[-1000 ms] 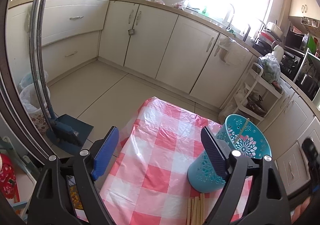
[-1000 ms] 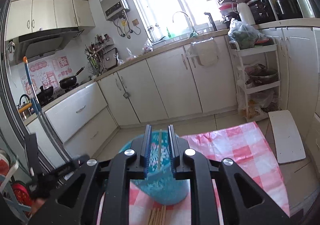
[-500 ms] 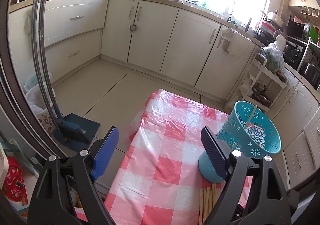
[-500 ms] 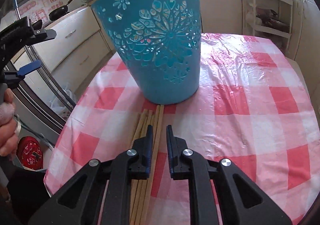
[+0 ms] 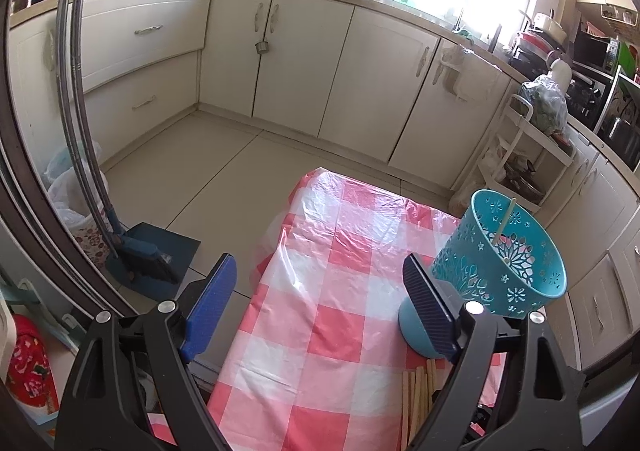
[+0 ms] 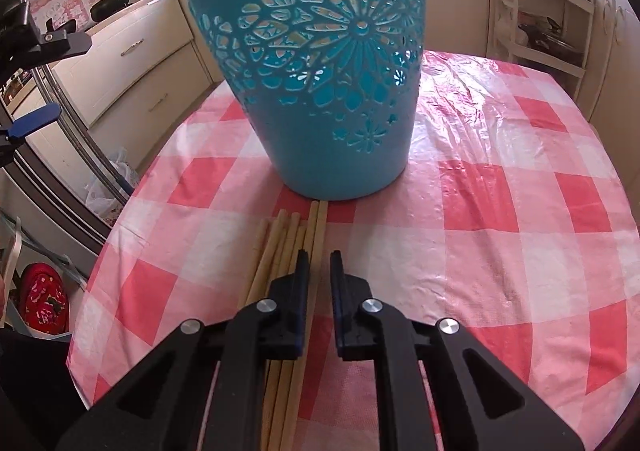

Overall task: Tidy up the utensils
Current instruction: 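Return the right gripper to the bundle and grasp another chopstick, then grasp a chopstick from the bundle with the left gripper while the right gripper holds its chopstick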

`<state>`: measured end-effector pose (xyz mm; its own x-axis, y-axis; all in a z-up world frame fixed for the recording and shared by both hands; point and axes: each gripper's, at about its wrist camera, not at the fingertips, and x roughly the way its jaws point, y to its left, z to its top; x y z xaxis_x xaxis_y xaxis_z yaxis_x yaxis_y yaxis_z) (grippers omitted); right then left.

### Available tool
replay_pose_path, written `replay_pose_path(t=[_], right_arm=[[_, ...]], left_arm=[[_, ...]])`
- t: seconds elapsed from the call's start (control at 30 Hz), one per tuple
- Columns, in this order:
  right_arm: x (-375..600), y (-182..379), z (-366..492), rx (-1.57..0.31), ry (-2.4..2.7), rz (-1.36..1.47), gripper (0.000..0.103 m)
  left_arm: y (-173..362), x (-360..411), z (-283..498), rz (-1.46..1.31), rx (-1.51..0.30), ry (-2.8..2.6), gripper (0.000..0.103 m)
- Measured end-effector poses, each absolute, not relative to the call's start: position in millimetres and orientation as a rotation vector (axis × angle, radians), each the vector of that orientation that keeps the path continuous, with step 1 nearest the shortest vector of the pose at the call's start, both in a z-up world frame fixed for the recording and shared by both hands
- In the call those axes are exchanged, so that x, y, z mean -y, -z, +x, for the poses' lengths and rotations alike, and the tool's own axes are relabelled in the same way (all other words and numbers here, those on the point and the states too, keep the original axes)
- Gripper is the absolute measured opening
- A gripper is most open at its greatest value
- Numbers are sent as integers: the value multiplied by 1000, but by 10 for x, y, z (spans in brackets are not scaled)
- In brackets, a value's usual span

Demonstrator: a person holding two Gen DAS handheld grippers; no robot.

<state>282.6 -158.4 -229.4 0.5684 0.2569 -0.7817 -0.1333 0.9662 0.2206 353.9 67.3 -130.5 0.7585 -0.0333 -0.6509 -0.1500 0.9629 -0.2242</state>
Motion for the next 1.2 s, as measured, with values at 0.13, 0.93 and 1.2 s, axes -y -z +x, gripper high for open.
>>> replay_pose_path(t=[0.13,0.93,1.2], right_arm=[[1584,2291,2813,-938,-227,126,11],[1849,2282,2142,-987,-199,154,6],[1928,2291,2149,-964,-229,183,6]], left_arm=[[1337,-639,3550,-257,-722,-63,81],[2376,339,3336,112,-1068,103,83],[2460,418,3331,116,-1072,111,83]])
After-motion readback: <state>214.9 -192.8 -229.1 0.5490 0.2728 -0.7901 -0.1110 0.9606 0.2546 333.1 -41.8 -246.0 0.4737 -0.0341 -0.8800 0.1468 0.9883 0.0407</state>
